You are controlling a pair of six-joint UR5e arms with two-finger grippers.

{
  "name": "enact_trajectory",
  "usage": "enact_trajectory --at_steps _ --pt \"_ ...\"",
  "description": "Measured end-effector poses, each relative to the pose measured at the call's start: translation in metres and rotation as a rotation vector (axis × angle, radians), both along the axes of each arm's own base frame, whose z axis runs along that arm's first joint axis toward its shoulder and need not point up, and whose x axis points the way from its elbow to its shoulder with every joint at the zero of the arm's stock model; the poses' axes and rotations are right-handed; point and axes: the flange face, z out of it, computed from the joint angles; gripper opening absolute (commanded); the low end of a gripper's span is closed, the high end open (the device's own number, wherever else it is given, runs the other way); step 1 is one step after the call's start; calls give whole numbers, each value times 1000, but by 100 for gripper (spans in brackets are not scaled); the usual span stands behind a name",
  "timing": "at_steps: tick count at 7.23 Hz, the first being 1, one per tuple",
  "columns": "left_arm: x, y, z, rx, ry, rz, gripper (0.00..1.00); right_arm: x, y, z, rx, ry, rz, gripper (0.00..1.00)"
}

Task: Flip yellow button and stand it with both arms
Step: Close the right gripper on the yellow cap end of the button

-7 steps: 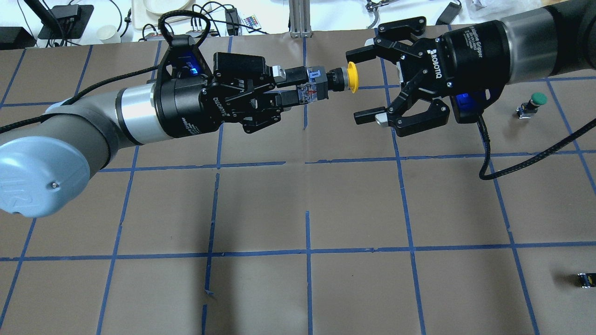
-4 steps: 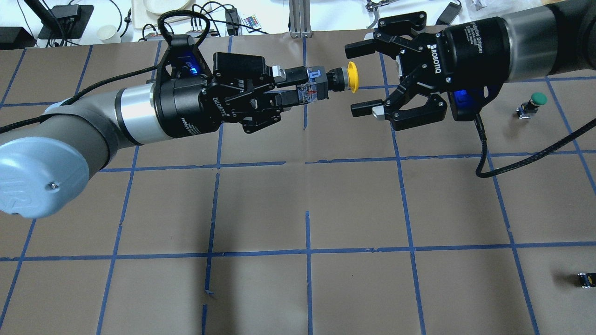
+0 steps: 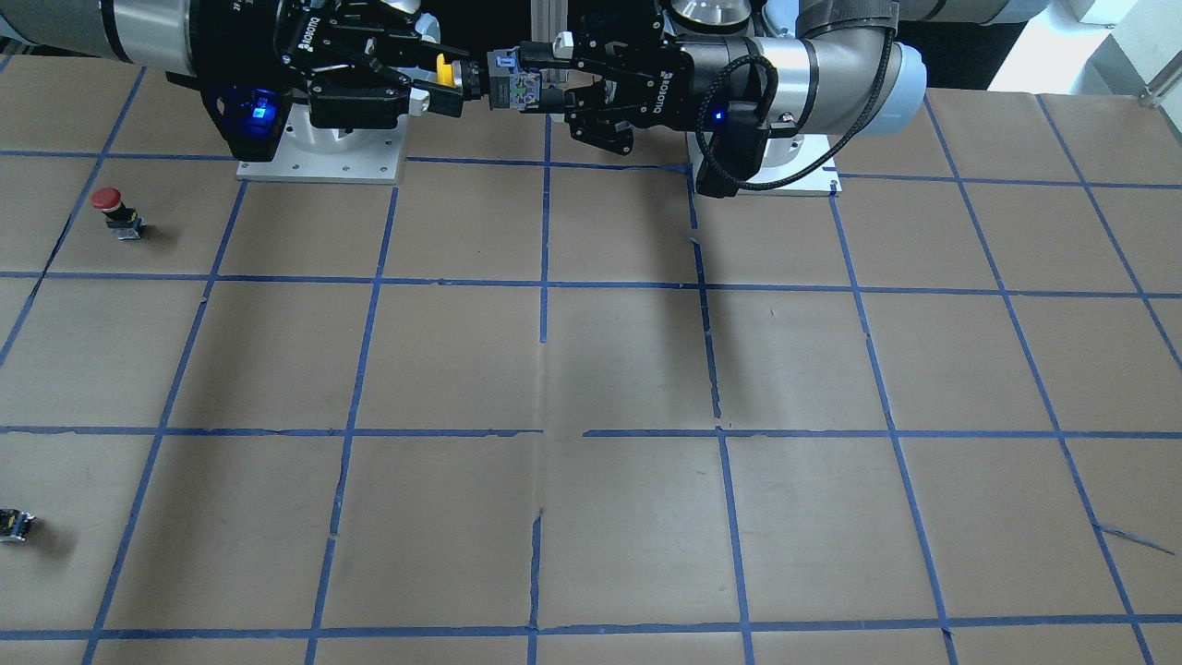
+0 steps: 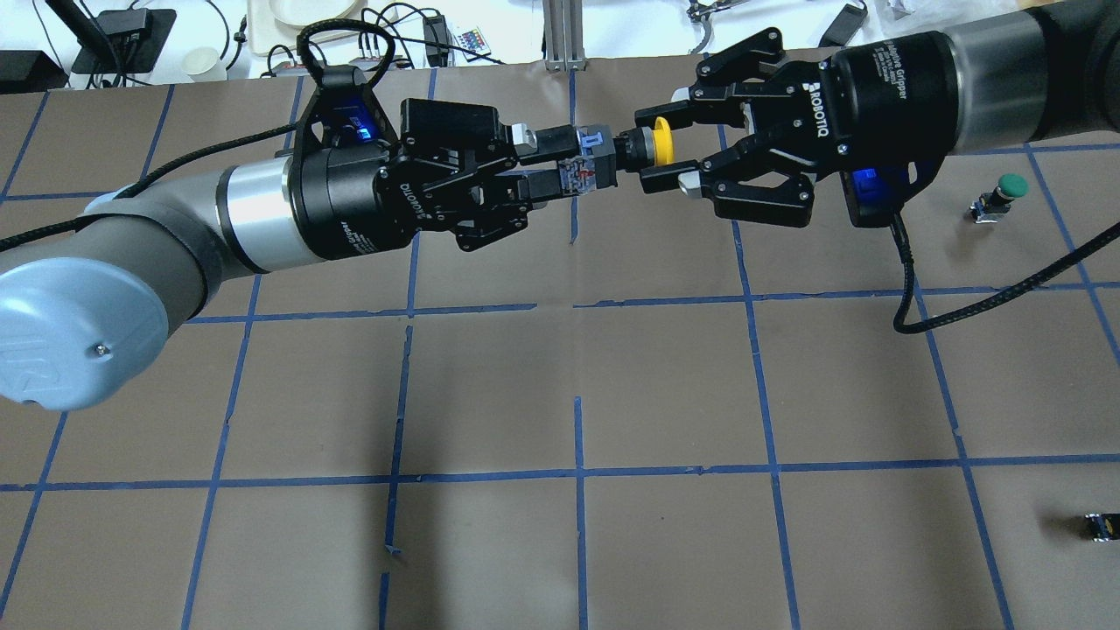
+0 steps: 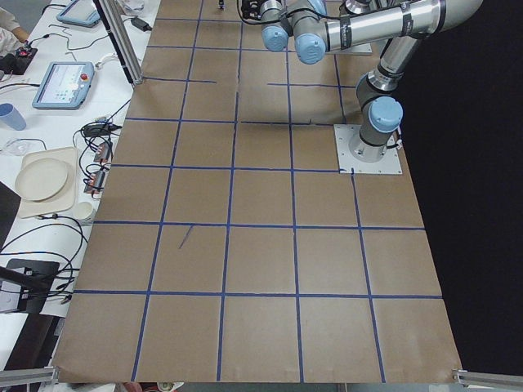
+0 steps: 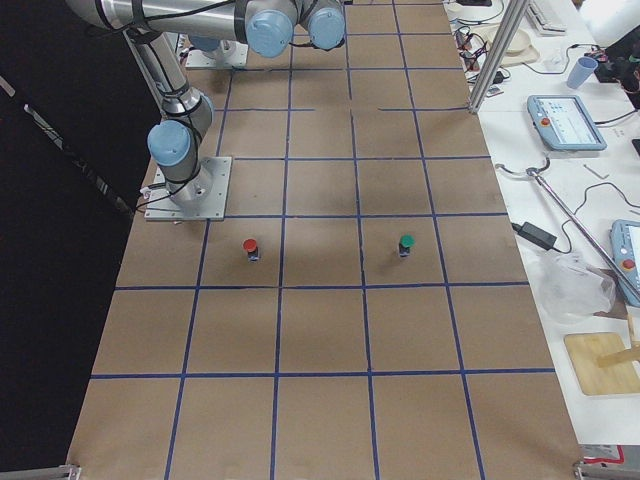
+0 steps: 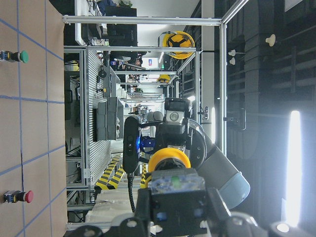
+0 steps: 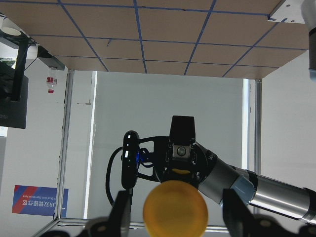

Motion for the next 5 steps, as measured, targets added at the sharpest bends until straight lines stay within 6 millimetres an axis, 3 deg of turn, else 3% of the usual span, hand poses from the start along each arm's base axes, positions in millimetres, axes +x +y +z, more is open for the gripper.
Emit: enact_trajectory --at_steps 2,4,5 --pt "0 0 0 0 0 0 6 0 -1 2 26 -35 -30 7" --pt "0 0 0 -1 -2 -1 69 -1 -1 3 37 -43 -38 7" --pt "0 0 0 -2 -4 -2 92 -1 -1 4 36 -43 -38 6"
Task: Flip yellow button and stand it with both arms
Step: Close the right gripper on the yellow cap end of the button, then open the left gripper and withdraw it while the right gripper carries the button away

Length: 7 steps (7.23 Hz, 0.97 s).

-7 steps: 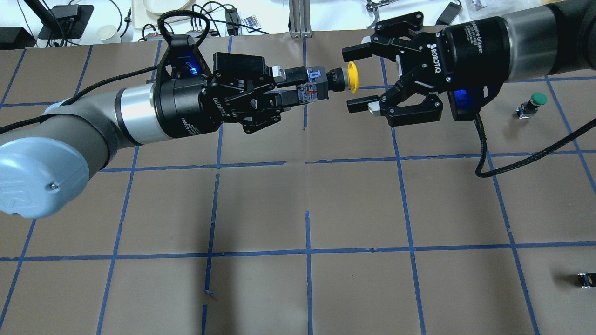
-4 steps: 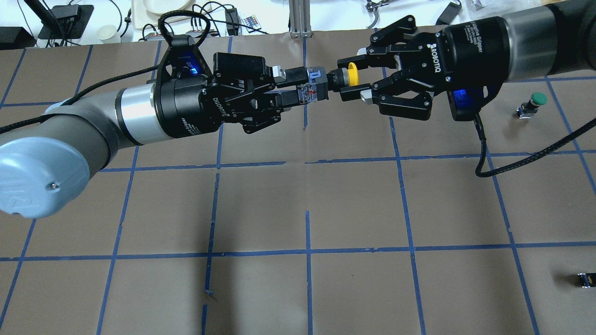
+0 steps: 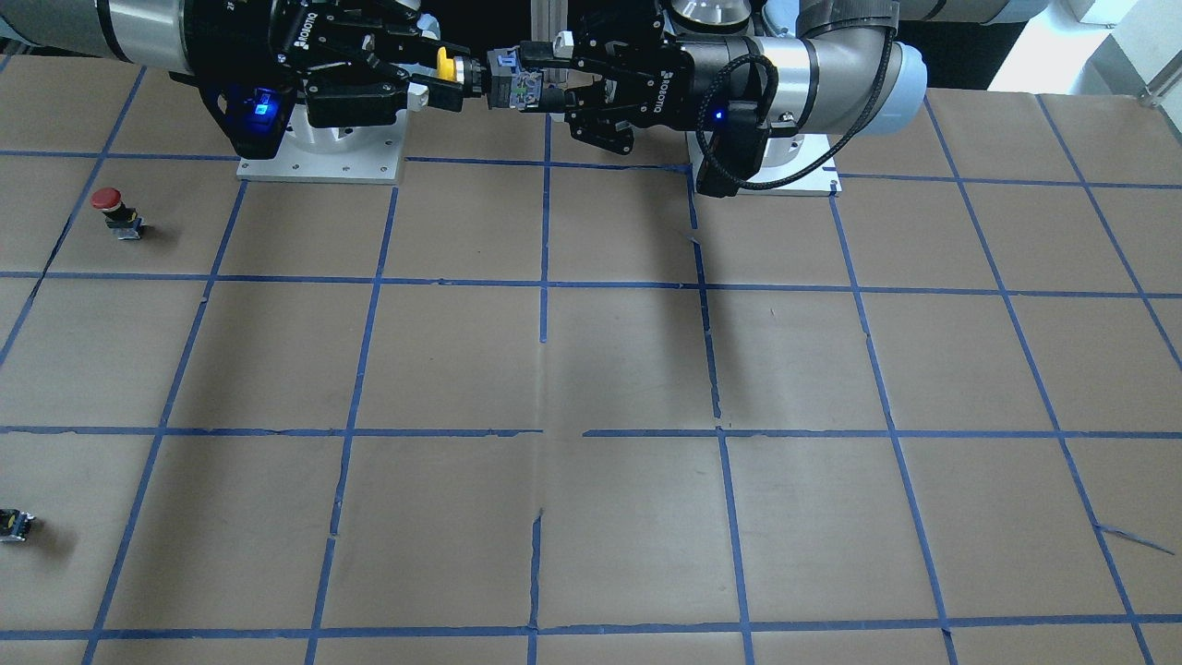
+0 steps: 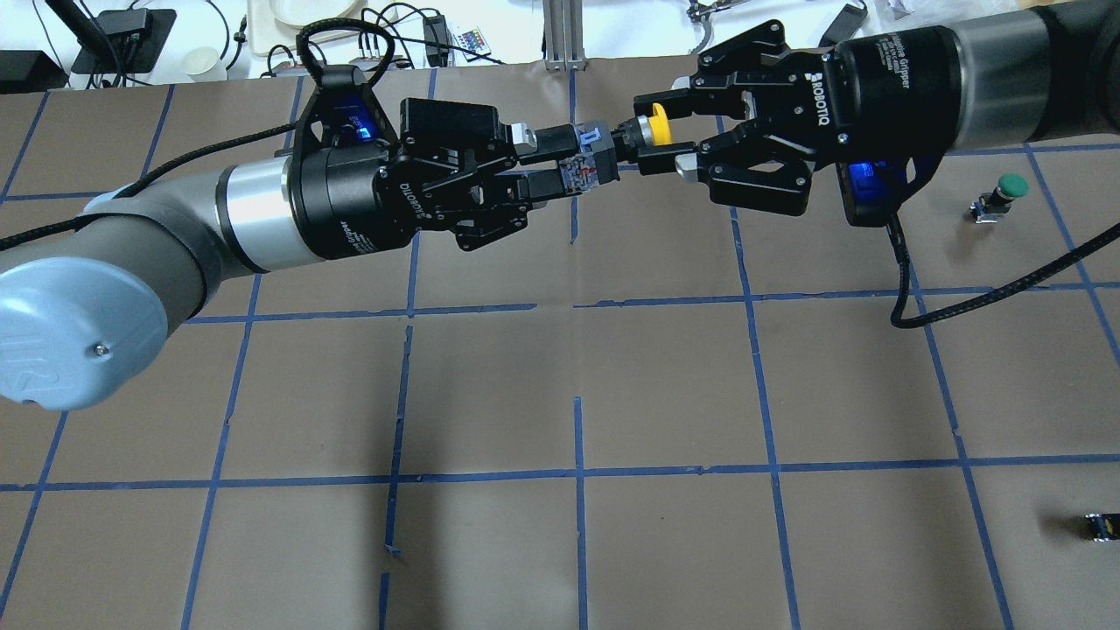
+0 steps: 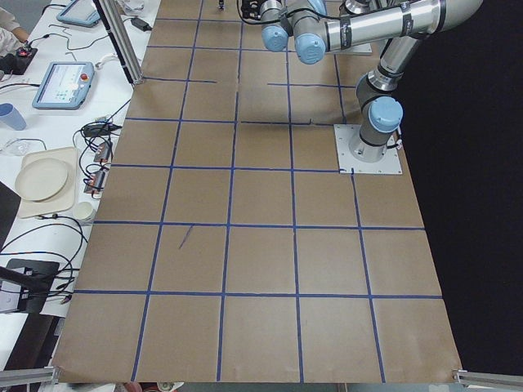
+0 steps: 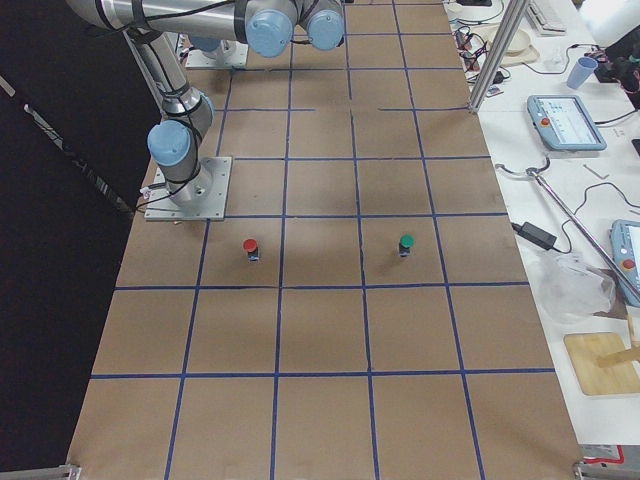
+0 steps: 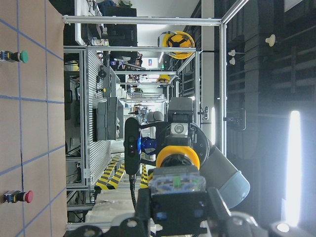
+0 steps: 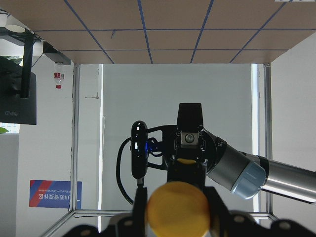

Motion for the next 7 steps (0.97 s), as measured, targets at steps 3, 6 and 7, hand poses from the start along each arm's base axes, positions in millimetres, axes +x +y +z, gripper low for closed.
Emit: enact_trajectory --at_steps 3,6,7 --pt "0 0 -1 2 -7 -5 99 -1 -1 1 -1 1 0 5" --pt "1 -2 -2 35 -12 -10 99 -9 -2 -4 -74 143 91 5" --pt "3 -4 -9 59 -49 -32 99 -14 -3 -5 -136 240 142 5"
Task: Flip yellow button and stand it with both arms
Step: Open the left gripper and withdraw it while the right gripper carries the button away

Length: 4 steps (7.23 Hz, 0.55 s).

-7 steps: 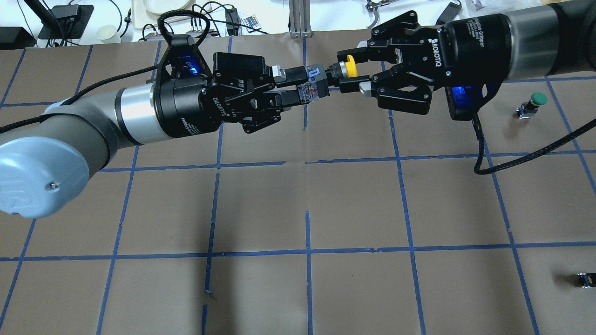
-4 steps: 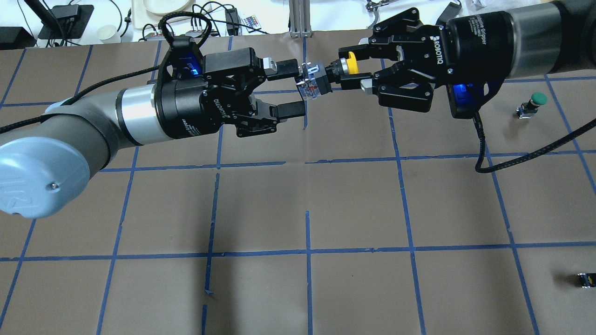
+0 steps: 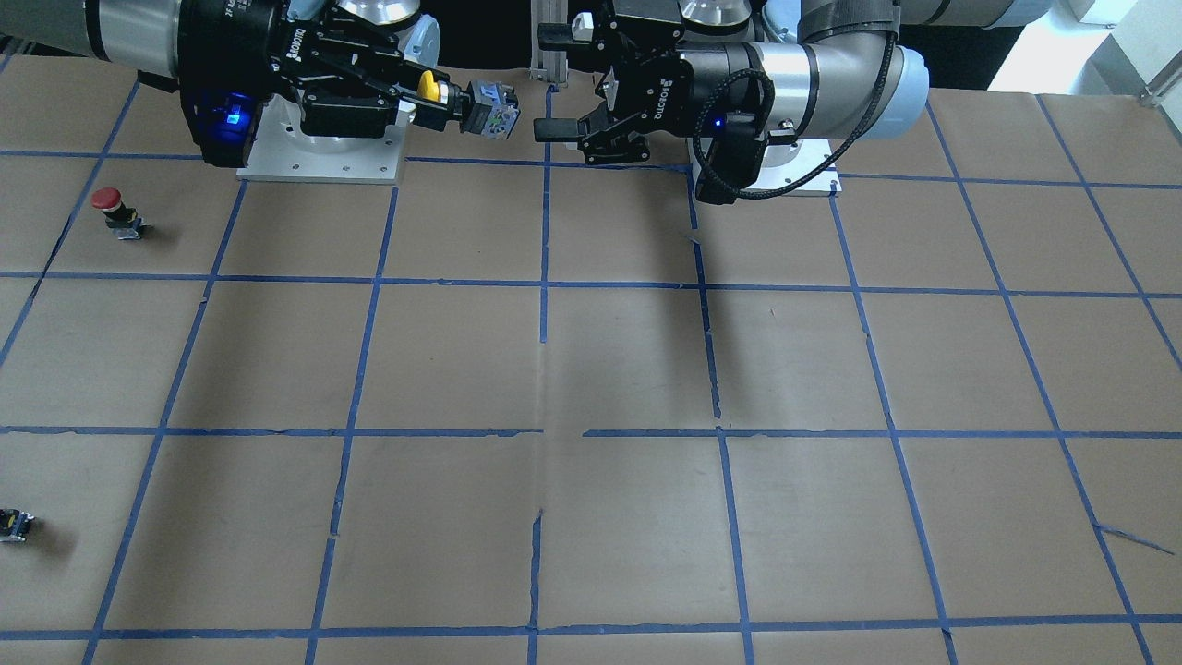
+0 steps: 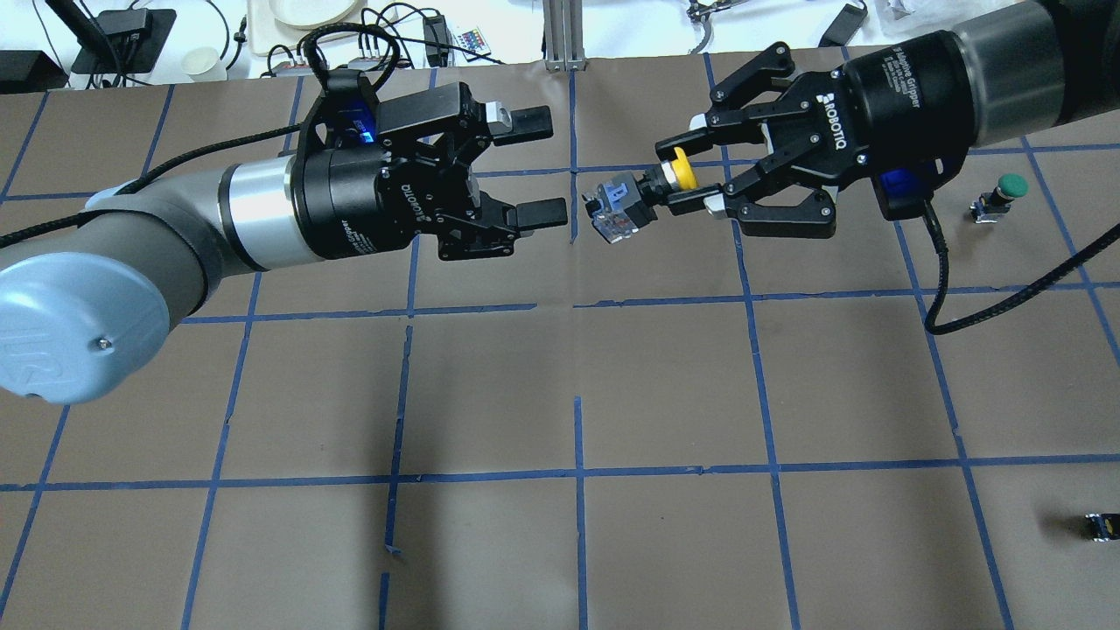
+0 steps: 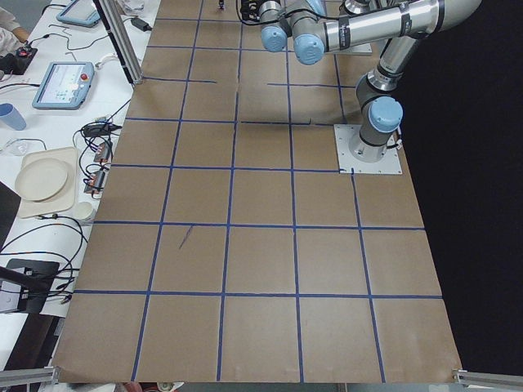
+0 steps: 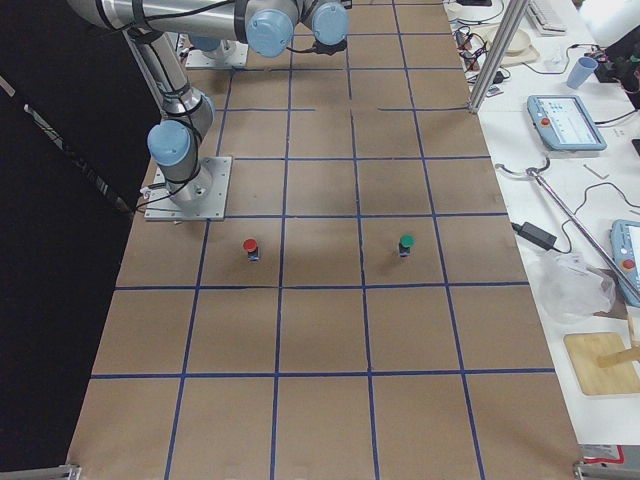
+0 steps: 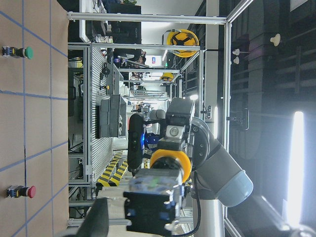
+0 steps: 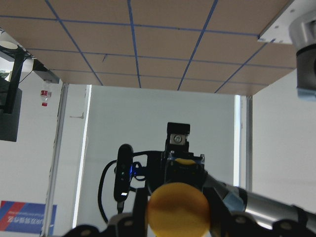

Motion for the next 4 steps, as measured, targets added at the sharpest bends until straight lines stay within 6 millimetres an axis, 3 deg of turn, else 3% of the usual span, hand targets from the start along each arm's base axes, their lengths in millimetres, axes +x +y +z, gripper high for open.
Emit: enact_trajectory --at_steps 2,4 --pt "16 -15 -19 51 -180 -69 99 -14 -4 8 -154 216 131 5" --pt "58 -31 -37 65 -458 -82 99 -44 -1 3 -352 435 411 5"
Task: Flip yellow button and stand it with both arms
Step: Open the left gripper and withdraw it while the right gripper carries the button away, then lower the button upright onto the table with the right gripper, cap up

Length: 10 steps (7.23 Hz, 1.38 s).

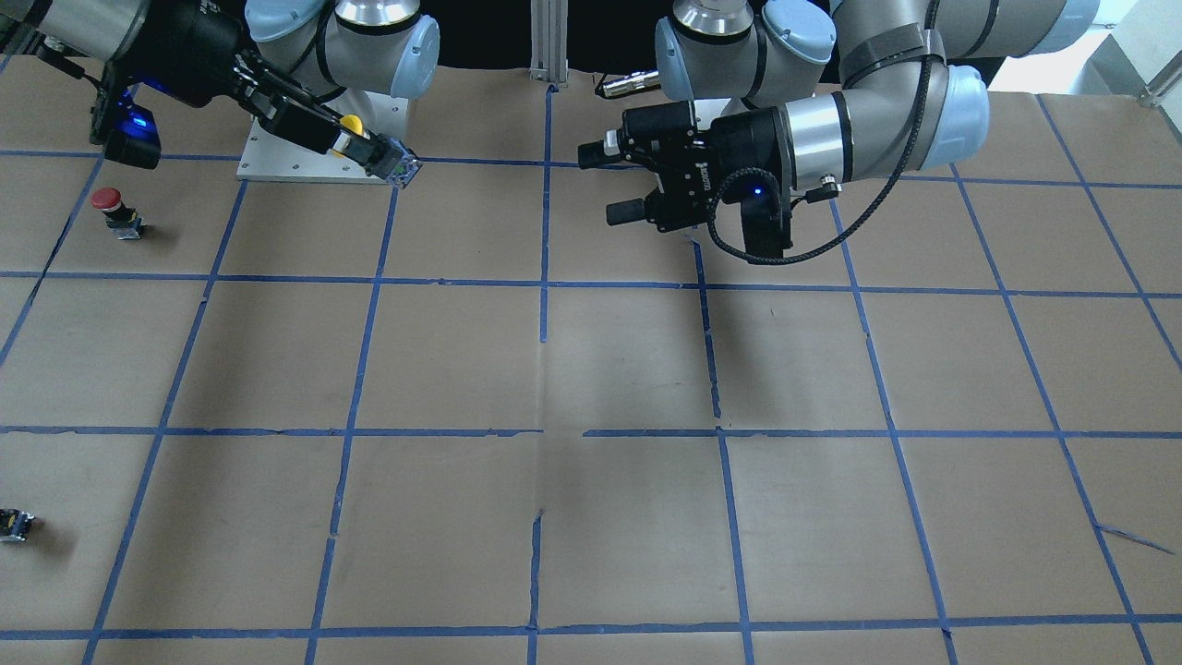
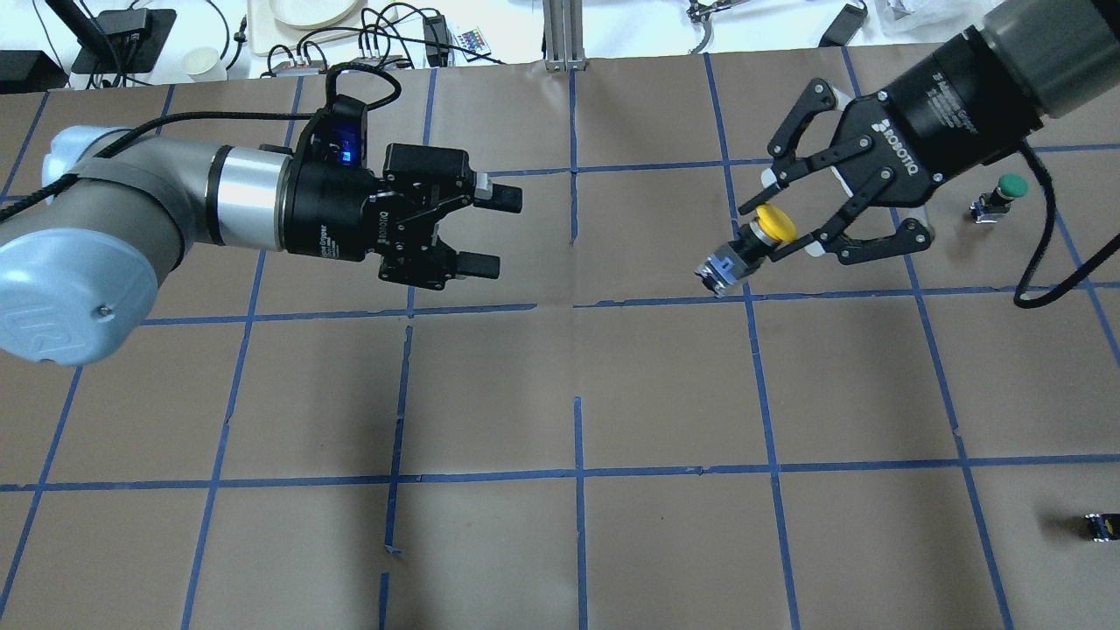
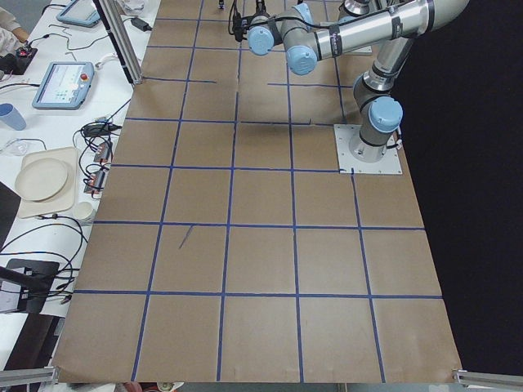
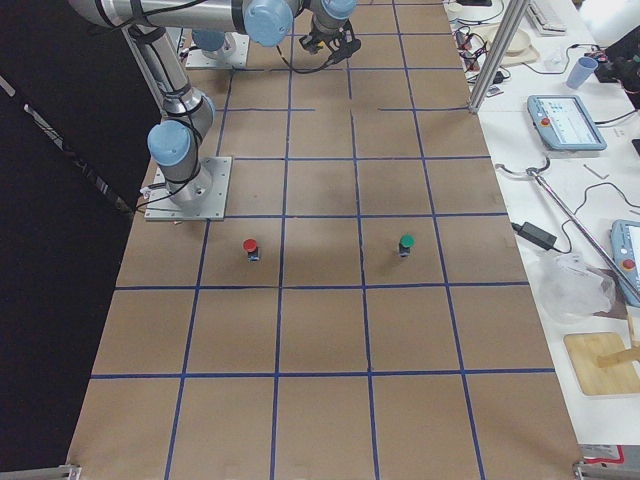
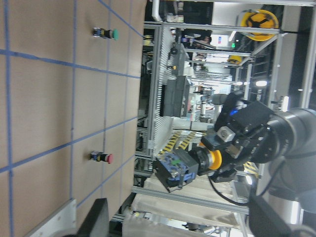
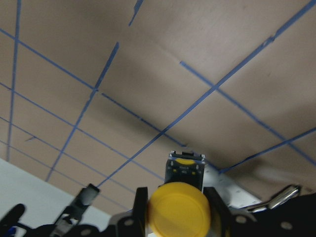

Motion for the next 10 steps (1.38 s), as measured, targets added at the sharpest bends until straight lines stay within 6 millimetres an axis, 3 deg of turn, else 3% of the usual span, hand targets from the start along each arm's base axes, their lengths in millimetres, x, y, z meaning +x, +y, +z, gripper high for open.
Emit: enact_trajectory --at_steps 2,3,5,7,8,10 --pt "42 -7 -12 -9 -315 -38 99 -52 4 -11 -104 159 301 5" --pt "59 -14 -4 -21 -504 -56 99 -77 4 -14 -151 201 445 5" --pt "74 -27 47 -84 -862 -104 99 -118 3 -24 -244 254 694 5" --pt "42 -28 92 -162 -1136 -214 99 -145 -3 -52 -359 304 881 5" --pt "22 -34 102 -192 -1203 -253 99 -157 -5 -66 -419 316 977 5" --pt "2 -43 112 -220 -1154 -249 99 -192 -1 -85 -512 307 1137 6"
